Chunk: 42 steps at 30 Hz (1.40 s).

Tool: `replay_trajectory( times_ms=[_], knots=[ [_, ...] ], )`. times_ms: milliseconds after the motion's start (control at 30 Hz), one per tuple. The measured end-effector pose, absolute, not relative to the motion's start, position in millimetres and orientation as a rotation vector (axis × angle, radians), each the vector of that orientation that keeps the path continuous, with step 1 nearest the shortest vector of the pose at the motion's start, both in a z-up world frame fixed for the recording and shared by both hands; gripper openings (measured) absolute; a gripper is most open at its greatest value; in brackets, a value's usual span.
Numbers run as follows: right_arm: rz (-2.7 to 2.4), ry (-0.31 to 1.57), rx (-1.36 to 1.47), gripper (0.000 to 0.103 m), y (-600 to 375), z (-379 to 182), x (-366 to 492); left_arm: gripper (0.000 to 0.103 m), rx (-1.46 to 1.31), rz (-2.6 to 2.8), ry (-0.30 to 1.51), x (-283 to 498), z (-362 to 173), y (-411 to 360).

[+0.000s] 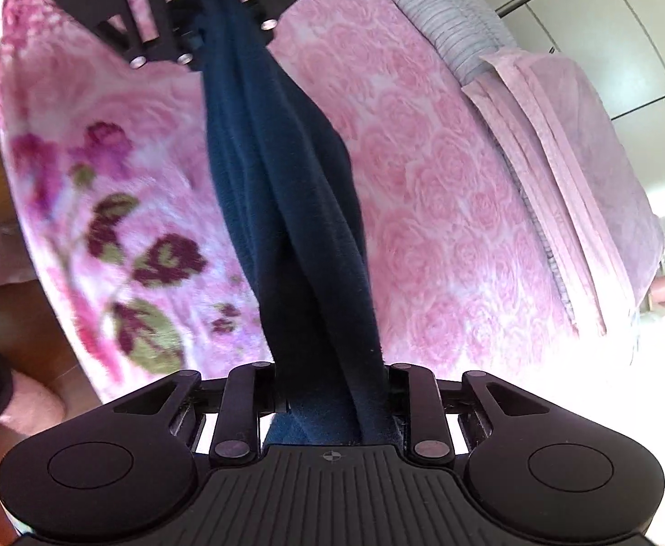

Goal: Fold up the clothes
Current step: 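Lift the folded sweatpants off the bedspread with both grippers, then carry the hanging navy sweatpants with both grippers toward the clothes stack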

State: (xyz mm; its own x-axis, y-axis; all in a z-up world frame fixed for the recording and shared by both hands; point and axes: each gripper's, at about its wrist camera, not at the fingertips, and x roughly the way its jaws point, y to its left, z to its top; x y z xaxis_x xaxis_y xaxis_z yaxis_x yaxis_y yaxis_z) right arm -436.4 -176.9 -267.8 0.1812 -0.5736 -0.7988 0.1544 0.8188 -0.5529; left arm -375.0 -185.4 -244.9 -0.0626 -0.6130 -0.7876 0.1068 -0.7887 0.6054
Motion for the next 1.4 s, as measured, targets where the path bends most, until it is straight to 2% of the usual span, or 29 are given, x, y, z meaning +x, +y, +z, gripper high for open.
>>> replay_trajectory(
  times_ms=[367, 667, 967, 1233, 1400],
  knots=[
    [-0.634, 1.37, -0.238, 0.025, -140, -181, -442, 0.022, 1.694, -2.155, -0.589, -374, -155, -174],
    [-0.829, 1.387, -0.191, 0.025, -122, -125, -448, 0.022, 1.575, -2.226, -0.866, -385, -109, -182],
    [-0.98, 1.405, -0.143, 0.025, -118, -103, -480, 0.022, 1.498, -2.306, -1.065, -419, -99, -186],
    [-1.065, 1.419, -0.084, 0.025, -120, -92, -526, 0.022, 1.498, -2.324, -1.105, -484, -106, -205],
    [-1.061, 1.404, -0.07, 0.025, -137, -92, -587, 0.022, 1.515, -2.313, -1.08, -550, -104, -224]
  ],
)
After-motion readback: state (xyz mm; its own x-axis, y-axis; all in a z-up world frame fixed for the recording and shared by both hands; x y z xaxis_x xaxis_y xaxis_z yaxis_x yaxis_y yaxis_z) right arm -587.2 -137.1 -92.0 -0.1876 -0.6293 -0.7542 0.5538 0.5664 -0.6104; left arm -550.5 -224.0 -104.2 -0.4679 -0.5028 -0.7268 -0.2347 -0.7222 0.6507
